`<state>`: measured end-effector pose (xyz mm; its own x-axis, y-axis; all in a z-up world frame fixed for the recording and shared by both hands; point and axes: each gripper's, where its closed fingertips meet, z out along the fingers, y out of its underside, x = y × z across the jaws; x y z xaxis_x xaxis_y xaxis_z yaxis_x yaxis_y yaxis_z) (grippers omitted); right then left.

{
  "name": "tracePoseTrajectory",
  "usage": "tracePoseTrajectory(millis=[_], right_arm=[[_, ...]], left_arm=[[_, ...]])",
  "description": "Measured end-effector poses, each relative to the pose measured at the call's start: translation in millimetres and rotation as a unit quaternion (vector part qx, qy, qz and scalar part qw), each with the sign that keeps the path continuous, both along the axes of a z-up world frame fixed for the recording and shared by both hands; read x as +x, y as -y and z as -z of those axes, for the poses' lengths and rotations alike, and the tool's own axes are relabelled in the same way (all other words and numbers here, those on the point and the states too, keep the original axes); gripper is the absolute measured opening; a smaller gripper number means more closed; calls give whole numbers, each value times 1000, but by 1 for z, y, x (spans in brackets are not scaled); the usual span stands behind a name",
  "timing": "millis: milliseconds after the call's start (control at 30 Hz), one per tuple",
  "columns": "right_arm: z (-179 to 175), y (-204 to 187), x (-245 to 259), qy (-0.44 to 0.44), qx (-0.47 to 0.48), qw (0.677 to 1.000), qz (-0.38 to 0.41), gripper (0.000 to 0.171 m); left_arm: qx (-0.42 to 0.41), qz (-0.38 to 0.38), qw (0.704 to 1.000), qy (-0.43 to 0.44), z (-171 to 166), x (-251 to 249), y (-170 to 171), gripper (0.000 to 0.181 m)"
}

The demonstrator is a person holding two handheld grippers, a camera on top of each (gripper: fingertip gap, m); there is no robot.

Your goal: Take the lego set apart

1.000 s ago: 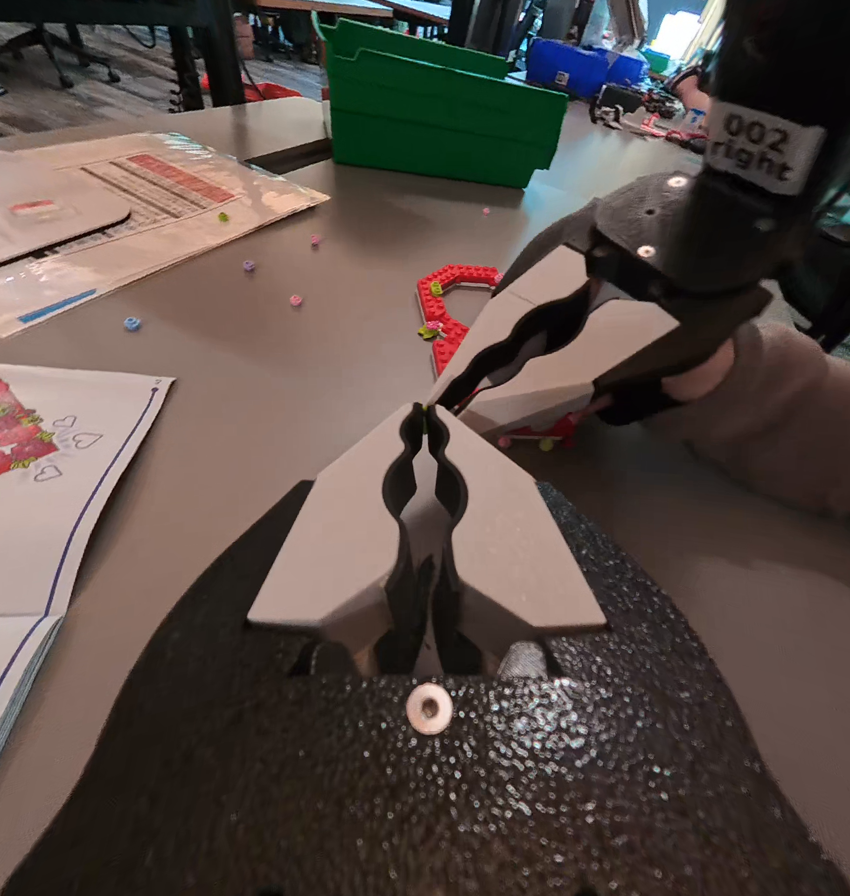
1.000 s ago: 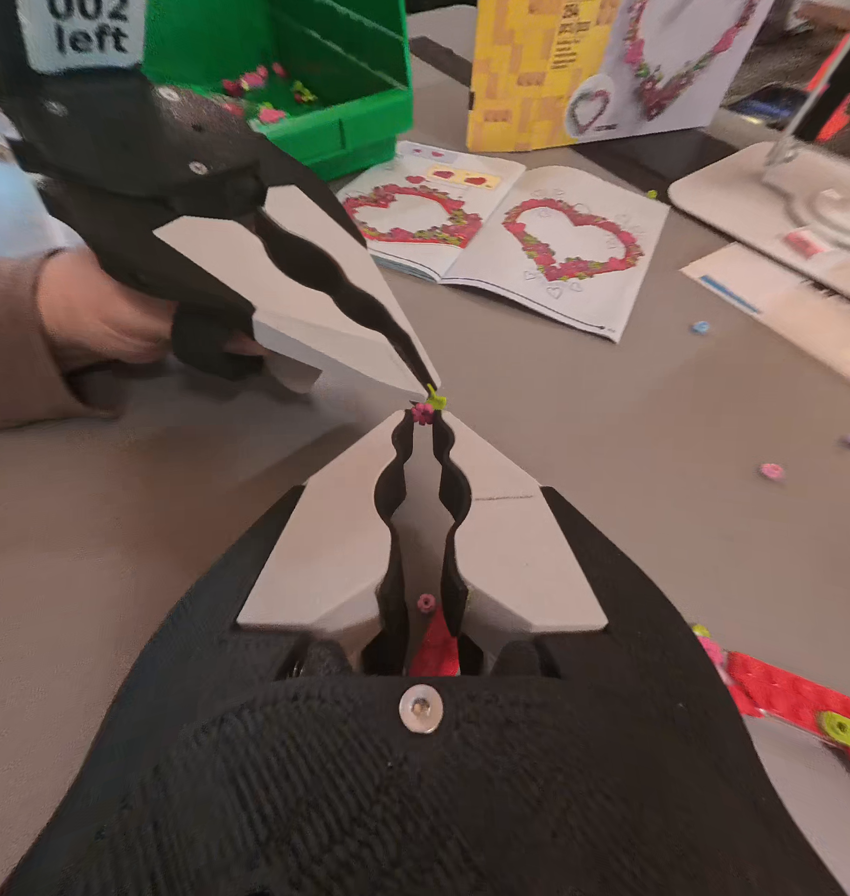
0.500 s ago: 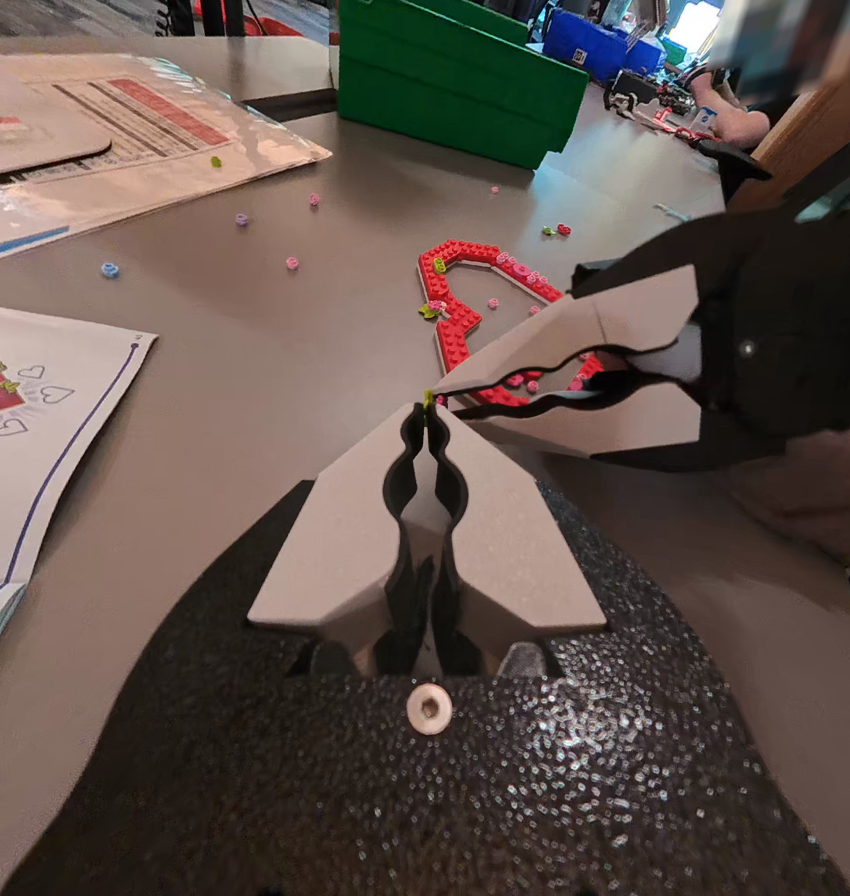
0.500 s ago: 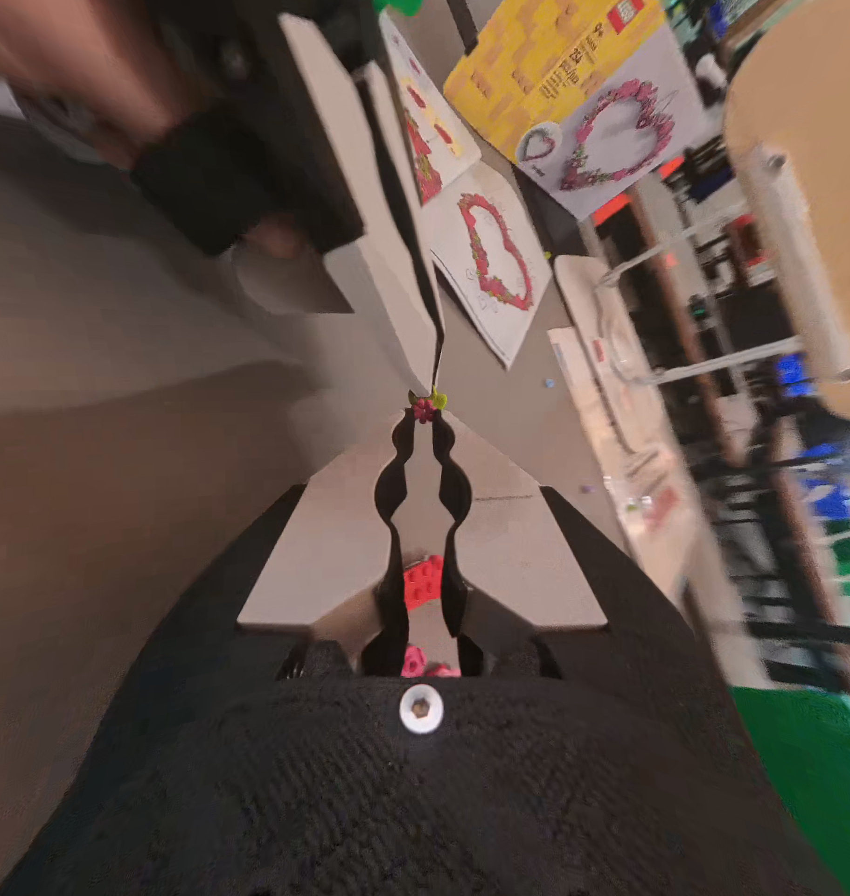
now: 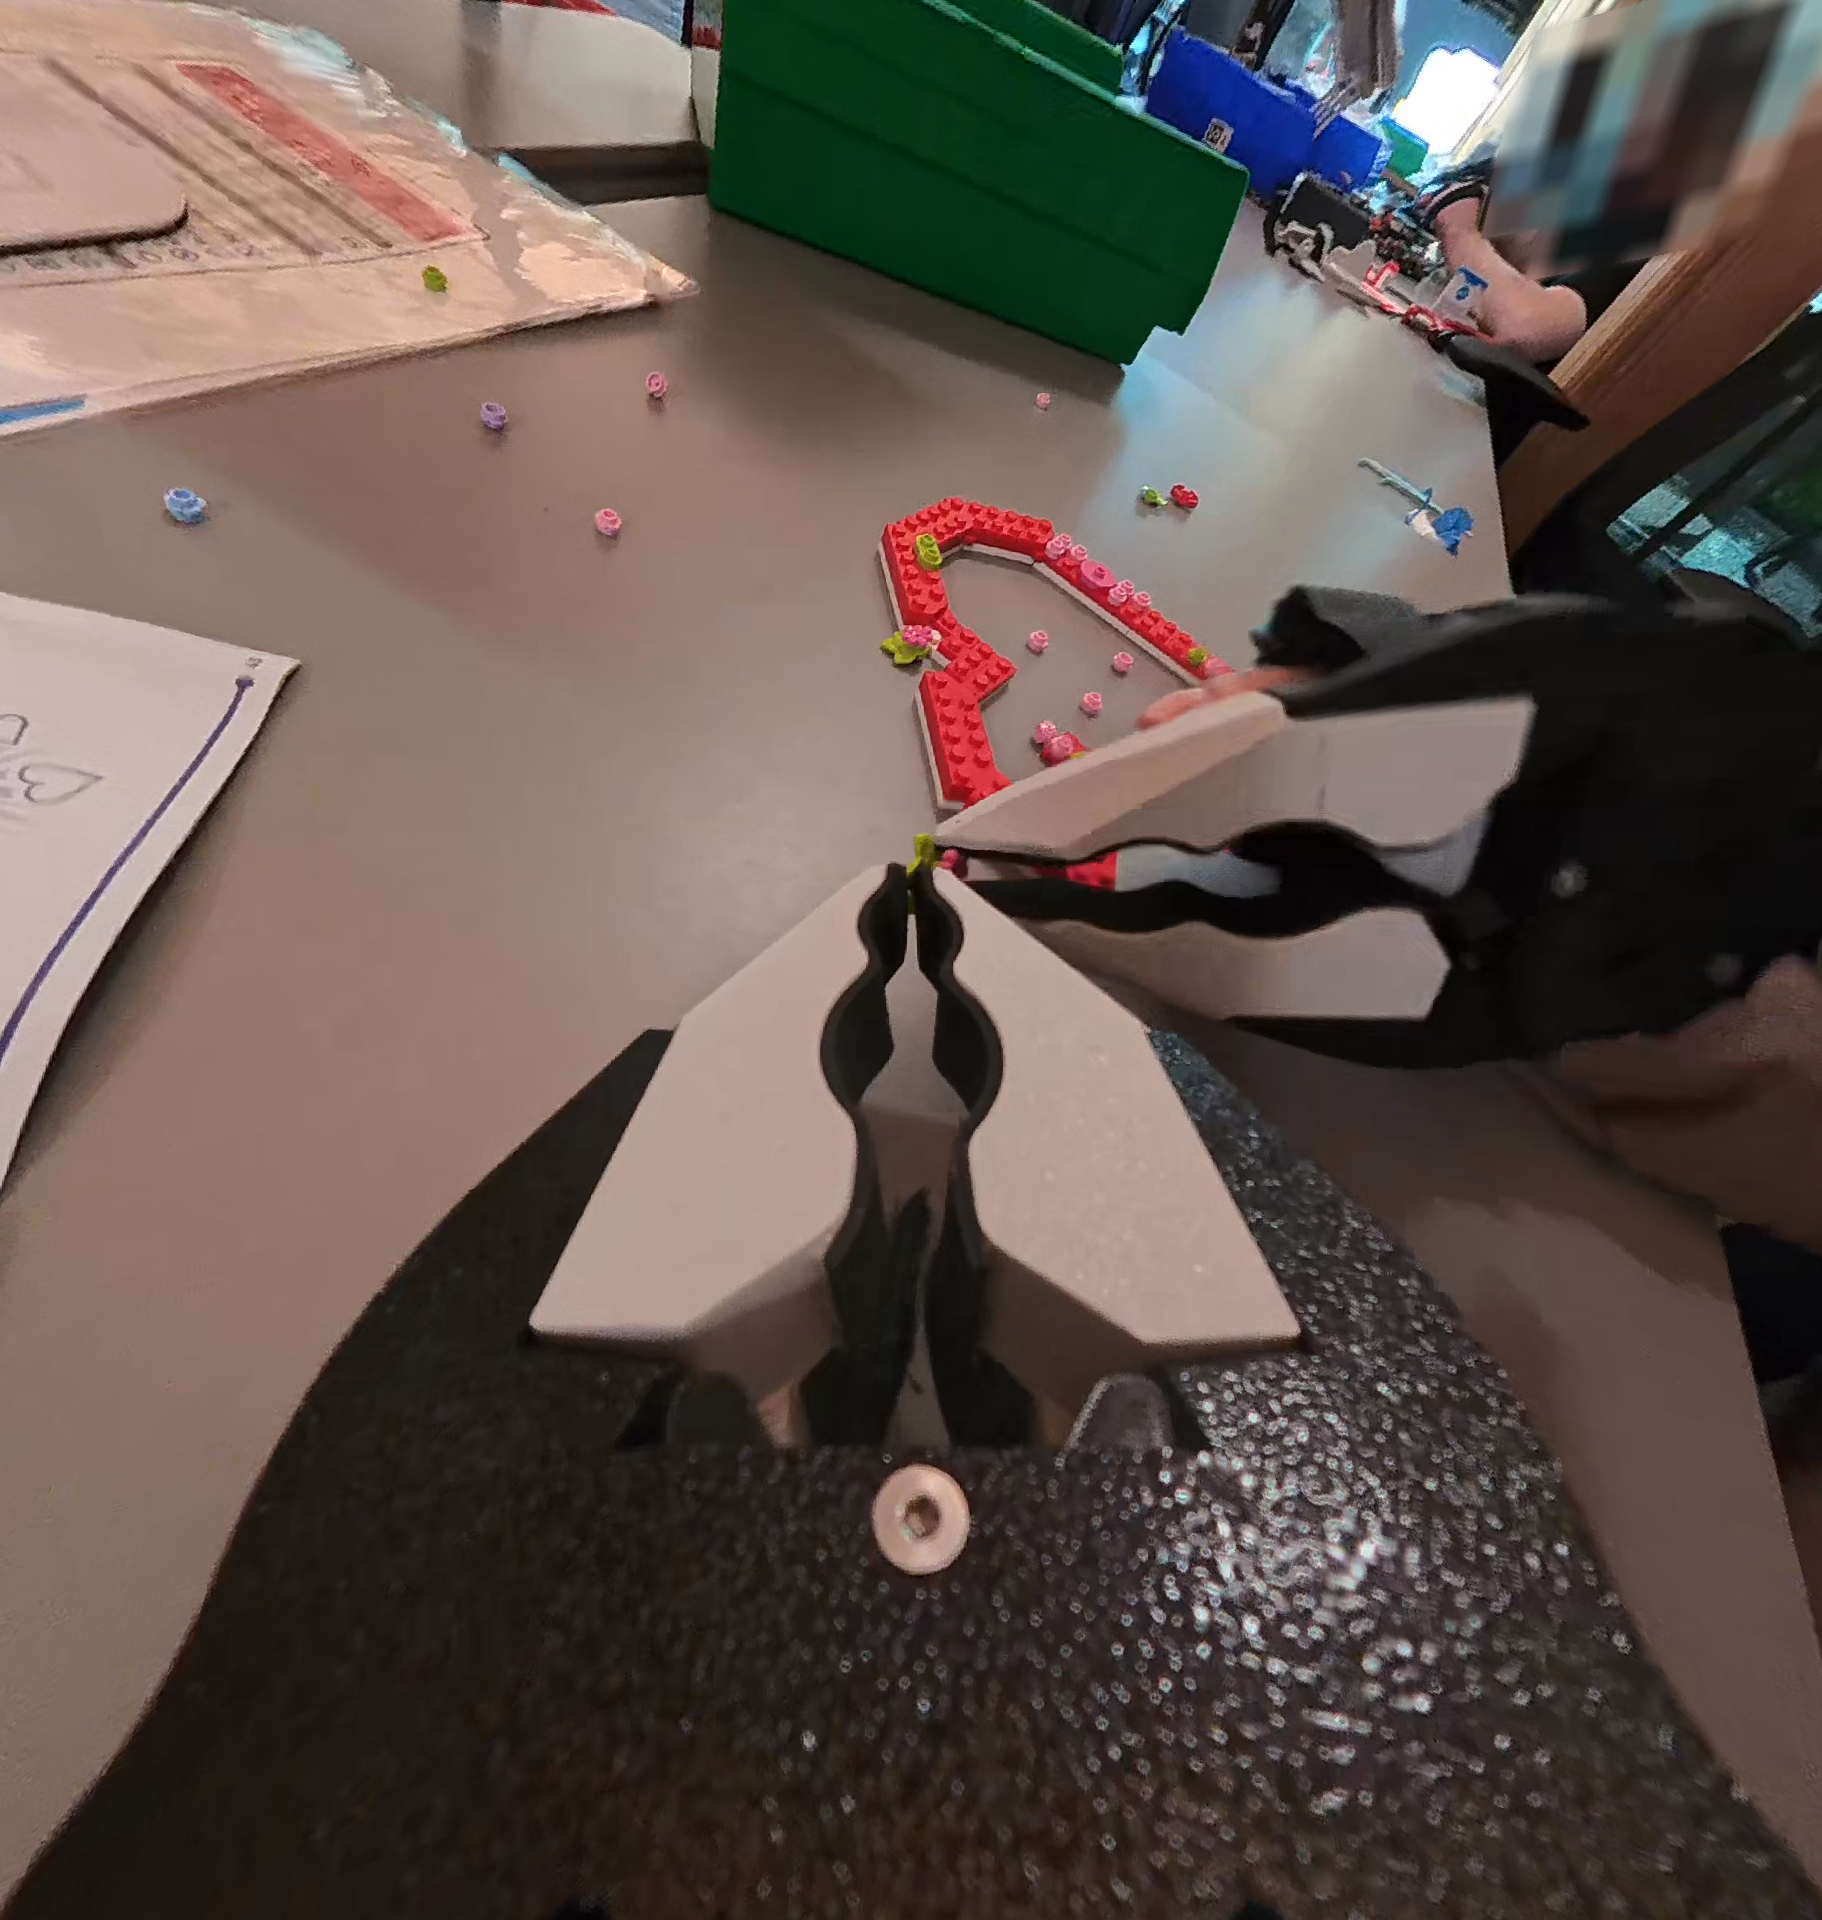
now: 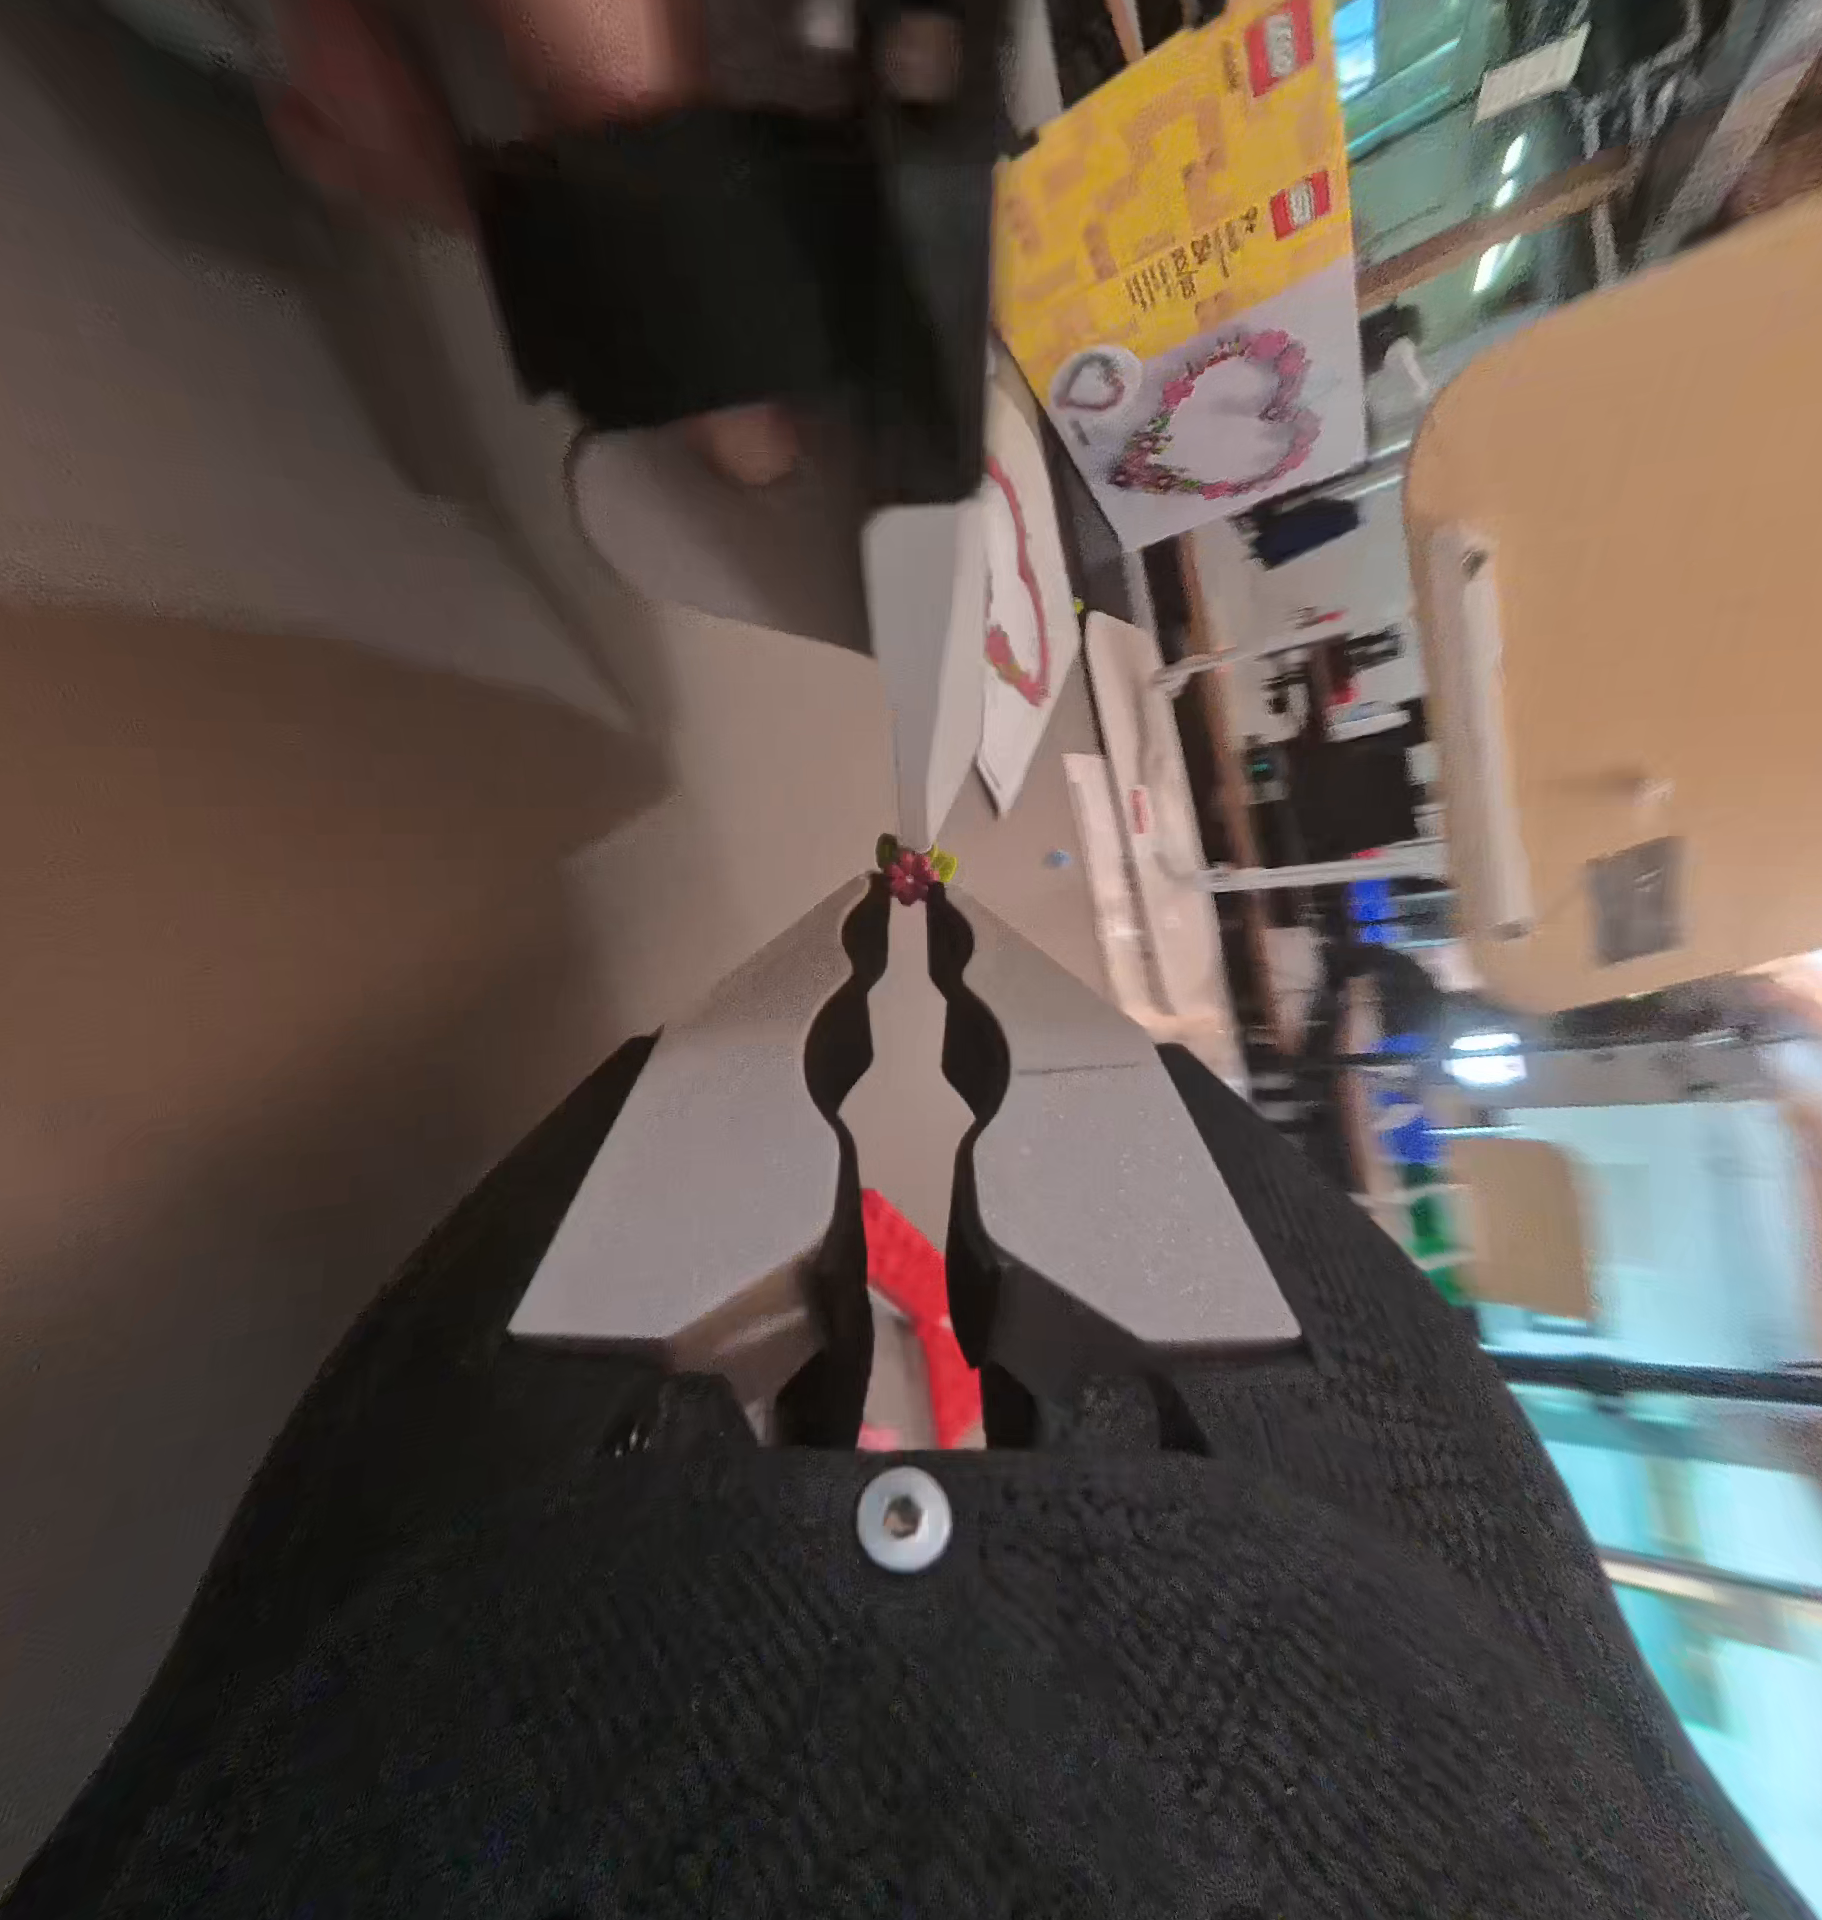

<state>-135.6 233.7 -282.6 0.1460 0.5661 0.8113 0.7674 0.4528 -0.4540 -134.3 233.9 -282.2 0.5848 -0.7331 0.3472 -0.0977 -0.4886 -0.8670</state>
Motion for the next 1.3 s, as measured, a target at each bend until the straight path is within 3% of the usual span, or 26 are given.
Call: tracePoseTrajectory(millis=[133, 300, 400, 633, 933, 1100, 1300], right_arm=[[-16, 0, -1, -173, -182, 968, 6, 7], [-24, -2, -3, -261, -261, 929, 30, 20], [-26, -4, -6, -276, -264, 923, 46, 21], [-20, -11, -4, -229, -203, 947, 93, 12], [-19, -9, -2, -217, -209, 950, 85, 7], [-15, -12, 0, -110, -72, 985, 109, 6], [-12, -12, -1, -23, 36, 993, 108, 7]], left_arm=[[30, -7, 999, 42, -21, 1, 0, 0], [73, -48, 995, 53, -34, -7, -7, 0], [77, -52, 995, 41, -32, -7, -8, 0], [55, -56, 996, 38, -24, -1, -9, 0], [70, -54, 996, 16, -22, 0, -9, 0], [69, -69, 995, -15, -16, 0, -12, 0], [37, -64, 997, -3, -10, -2, -12, 0]])
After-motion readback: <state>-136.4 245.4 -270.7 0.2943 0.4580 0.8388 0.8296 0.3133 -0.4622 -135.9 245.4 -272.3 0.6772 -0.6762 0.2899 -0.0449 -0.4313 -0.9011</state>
